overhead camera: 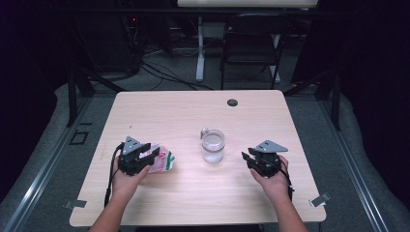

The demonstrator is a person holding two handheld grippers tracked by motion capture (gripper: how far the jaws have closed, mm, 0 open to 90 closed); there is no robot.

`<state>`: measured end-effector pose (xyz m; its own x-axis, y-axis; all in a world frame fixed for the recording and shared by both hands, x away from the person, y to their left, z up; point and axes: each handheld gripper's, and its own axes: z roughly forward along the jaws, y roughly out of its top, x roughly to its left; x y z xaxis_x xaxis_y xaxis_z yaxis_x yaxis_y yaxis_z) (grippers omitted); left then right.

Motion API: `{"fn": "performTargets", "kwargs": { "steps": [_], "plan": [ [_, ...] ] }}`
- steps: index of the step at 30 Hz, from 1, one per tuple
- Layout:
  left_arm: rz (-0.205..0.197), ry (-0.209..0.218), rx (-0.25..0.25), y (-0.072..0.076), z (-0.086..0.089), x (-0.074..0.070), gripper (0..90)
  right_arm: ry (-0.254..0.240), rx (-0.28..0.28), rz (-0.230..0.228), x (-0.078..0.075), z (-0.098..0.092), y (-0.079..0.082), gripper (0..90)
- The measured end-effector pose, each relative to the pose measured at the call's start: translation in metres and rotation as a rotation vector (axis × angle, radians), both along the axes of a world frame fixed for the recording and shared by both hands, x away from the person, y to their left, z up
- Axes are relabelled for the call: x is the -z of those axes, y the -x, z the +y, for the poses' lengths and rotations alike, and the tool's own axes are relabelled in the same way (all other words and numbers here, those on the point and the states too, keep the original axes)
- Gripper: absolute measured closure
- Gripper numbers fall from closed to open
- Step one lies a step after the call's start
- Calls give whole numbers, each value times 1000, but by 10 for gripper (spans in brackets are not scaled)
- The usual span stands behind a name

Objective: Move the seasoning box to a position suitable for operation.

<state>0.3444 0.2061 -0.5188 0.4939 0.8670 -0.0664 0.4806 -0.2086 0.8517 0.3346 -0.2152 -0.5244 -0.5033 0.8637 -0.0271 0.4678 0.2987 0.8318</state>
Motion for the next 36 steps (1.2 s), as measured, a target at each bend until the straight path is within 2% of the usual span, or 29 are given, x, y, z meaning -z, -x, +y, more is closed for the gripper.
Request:
{"fn": "performTargets", "kwargs": {
  "steps": [3, 6, 7, 9, 13, 15, 18, 21, 23, 24, 27, 29, 30, 33, 36],
  "plan": [
    [-4, 18, 6, 0, -4, 0, 571, -44, 29, 21, 2, -8, 2, 673],
    [-2, -3, 35, 0, -9, 2, 576, -57, 37, 25, 3, -11, 1, 678],
    [4, 4, 42, -1, -12, 3, 579, -68, 33, 27, 3, -10, 1, 678],
    [16, 16, 61, -2, -14, 5, 611, -61, 24, 37, 7, -5, -1, 672],
    [20, 5, 72, -3, -19, 6, 651, -25, -5, 45, 11, 3, -4, 670],
    [35, 4, 82, -2, -20, 7, 682, -29, -9, 50, 12, 7, -5, 667],
    [33, -13, 96, 0, -24, 6, 747, -37, -13, 51, 11, 12, -7, 683],
    [5, 1, 90, 4, -27, -1, 830, -45, -24, 38, 8, 17, -7, 739],
    [-2, -7, 89, 4, -29, -4, 873, -41, -25, 29, 7, 19, -8, 751],
    [8, -2, 102, 1, -35, -9, 885, -31, -48, 19, 3, 23, -9, 780],
    [5, -42, 126, -3, -52, -12, 894, -45, -63, 0, -4, 27, -9, 813],
    [15, -46, 140, -4, -67, -13, 890, -45, -58, -8, -9, 30, -13, 823],
    [14, -64, 142, -5, -74, -13, 893, -44, -56, -8, -11, 32, -16, 836],
    [17, -77, 155, -11, -93, -14, 891, -59, -52, 12, -13, 36, -32, 869],
    [49, -80, 150, -23, -112, -12, 900, -78, -30, 26, -6, 38, -48, 869]
  ]
}}
